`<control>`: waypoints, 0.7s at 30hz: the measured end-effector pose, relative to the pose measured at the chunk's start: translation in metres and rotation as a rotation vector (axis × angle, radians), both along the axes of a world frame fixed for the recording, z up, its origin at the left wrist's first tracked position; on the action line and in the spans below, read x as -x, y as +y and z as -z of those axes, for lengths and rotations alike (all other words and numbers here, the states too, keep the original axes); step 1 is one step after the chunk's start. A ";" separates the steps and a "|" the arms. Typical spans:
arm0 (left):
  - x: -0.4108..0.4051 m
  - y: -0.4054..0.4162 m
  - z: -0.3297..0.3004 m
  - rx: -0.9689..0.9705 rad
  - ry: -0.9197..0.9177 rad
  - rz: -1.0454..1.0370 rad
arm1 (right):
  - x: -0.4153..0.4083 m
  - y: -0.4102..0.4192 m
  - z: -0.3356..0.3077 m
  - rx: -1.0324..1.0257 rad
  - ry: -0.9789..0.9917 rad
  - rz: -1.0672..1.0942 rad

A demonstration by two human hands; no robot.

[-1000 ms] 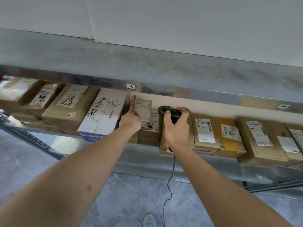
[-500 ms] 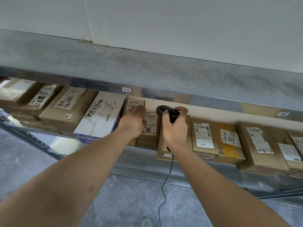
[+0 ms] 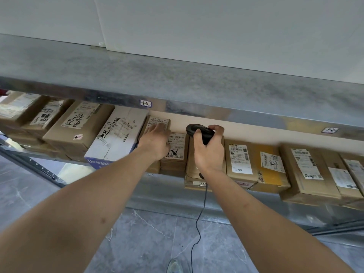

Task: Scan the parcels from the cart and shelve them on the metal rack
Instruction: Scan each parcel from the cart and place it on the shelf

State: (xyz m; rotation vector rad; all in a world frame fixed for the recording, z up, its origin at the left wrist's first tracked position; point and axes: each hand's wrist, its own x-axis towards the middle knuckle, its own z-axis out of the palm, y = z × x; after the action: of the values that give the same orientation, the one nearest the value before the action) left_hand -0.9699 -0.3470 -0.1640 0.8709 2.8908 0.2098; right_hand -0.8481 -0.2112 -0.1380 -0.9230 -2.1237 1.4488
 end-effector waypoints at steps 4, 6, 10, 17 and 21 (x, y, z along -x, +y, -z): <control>-0.006 0.002 -0.011 0.025 0.020 0.045 | -0.009 -0.004 -0.006 -0.010 0.005 0.010; -0.012 0.003 -0.019 0.016 0.035 0.060 | -0.015 -0.008 -0.011 -0.021 0.018 0.025; -0.031 0.002 -0.037 0.001 0.032 0.104 | -0.031 -0.020 -0.023 -0.053 0.037 0.091; -0.073 -0.005 -0.061 -0.036 0.051 0.311 | -0.086 -0.054 -0.049 -0.073 0.111 0.273; -0.107 -0.012 -0.076 -0.057 0.065 0.464 | -0.136 -0.079 -0.062 -0.122 0.147 0.403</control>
State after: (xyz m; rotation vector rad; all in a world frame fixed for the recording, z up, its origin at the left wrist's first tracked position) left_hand -0.8627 -0.3589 -0.0881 1.5467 2.6495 0.2202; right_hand -0.7118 -0.2898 -0.0756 -1.0852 -1.7712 1.1349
